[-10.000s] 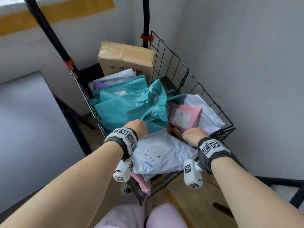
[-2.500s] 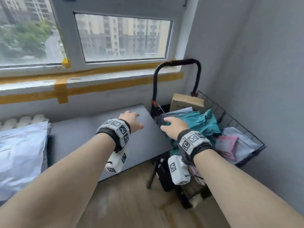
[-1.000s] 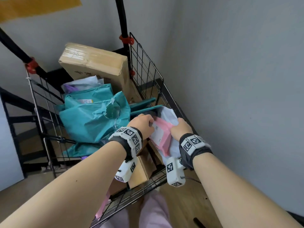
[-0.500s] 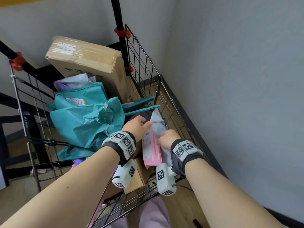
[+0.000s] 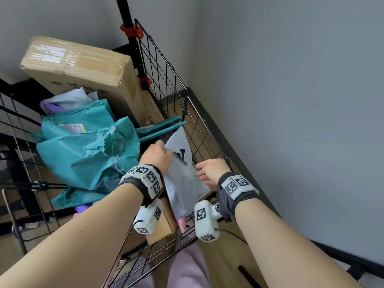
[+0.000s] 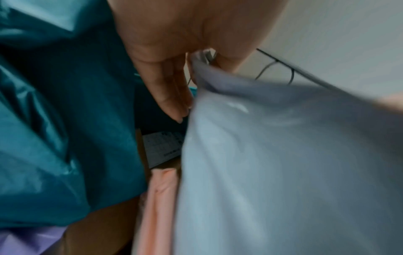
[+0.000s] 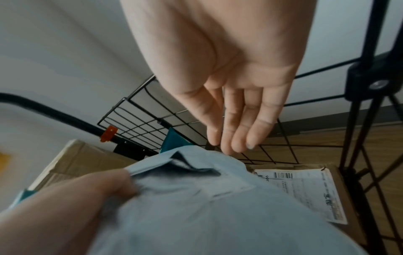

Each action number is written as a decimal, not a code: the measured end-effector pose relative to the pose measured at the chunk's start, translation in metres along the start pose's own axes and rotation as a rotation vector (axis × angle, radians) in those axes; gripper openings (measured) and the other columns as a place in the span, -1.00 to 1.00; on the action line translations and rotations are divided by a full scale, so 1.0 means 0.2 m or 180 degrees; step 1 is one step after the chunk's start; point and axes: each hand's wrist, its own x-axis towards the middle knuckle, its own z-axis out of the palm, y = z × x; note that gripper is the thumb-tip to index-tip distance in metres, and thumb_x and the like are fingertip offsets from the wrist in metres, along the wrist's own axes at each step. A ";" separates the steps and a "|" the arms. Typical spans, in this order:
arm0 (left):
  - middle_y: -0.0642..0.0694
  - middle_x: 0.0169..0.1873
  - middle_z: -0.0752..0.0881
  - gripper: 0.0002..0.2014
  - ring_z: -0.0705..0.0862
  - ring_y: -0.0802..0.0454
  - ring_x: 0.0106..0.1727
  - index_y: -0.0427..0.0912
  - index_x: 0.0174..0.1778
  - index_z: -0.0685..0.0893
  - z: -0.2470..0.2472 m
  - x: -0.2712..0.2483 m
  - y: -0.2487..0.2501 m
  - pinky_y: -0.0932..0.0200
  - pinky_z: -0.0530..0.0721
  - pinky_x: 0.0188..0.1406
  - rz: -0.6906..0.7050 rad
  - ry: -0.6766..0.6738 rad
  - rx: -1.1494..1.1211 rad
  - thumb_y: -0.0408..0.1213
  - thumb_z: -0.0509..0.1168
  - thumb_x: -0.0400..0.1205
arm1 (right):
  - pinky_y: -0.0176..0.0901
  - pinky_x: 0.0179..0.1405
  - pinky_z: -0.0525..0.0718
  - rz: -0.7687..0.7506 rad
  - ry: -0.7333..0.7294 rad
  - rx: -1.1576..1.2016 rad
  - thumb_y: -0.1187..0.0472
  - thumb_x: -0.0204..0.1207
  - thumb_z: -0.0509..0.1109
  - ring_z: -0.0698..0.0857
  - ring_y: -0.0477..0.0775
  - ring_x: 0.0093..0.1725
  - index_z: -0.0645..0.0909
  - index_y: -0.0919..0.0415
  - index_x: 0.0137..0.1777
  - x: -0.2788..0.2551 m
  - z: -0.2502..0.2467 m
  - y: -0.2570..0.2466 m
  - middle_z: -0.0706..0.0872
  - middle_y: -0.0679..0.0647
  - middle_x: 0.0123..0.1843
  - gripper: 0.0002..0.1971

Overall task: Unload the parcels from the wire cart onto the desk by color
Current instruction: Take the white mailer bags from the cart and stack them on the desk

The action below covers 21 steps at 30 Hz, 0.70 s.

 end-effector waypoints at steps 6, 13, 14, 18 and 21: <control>-0.14 -0.14 0.55 -0.86 0.53 -0.13 -0.05 -0.21 0.03 0.52 -0.23 -0.02 0.03 0.13 0.45 -0.08 -0.0062 0.0567 -0.0924 -0.39 0.11 0.61 | -0.32 -0.50 0.57 0.0076 -0.0028 0.0011 0.38 0.64 0.18 0.62 0.01 -0.55 0.58 0.53 0.22 -0.08 0.03 -0.06 0.64 0.18 -0.51 -0.73; -0.09 -0.17 0.58 -0.76 0.48 -0.01 -0.03 -0.26 -0.03 0.64 -0.57 -0.09 0.07 0.19 0.38 -0.08 0.0026 0.0829 -0.1956 -0.48 0.06 0.58 | 0.10 0.32 0.62 -0.0554 0.0222 -0.0865 0.38 0.51 0.34 0.62 0.22 0.28 0.46 0.15 0.49 -0.19 0.05 -0.14 0.61 0.17 0.35 -0.48; -0.07 -0.26 0.56 -0.78 0.47 -0.02 -0.05 -0.24 -0.17 0.61 -0.61 -0.10 0.07 0.17 0.40 -0.16 0.0117 0.0810 -0.2045 -0.49 0.06 0.57 | 0.08 0.30 0.63 -0.0619 0.0182 -0.0830 0.37 0.49 0.38 0.61 0.21 0.31 0.39 0.12 0.54 -0.22 0.06 -0.17 0.57 0.17 0.41 -0.41; 0.01 -0.41 0.42 -0.74 0.41 -0.05 -0.25 -0.13 -0.39 0.42 -0.79 -0.19 0.11 0.37 0.34 -0.39 0.0331 0.0702 -0.2154 -0.42 0.09 0.63 | 0.06 0.14 0.72 -0.1035 0.0056 -0.0798 0.39 0.34 0.52 0.63 0.21 0.29 0.19 0.03 0.62 -0.31 0.12 -0.30 0.57 0.18 0.40 -0.12; -0.01 -0.44 0.44 -0.86 0.40 0.10 -0.40 -0.09 -0.44 0.43 -0.90 -0.31 0.13 0.27 0.37 -0.36 0.0476 0.0694 -0.2566 -0.24 0.23 0.42 | 0.16 0.24 0.67 -0.1223 -0.0052 -0.0784 0.41 0.33 0.54 0.64 0.23 0.26 0.28 -0.01 0.54 -0.39 0.18 -0.41 0.61 0.14 0.23 -0.18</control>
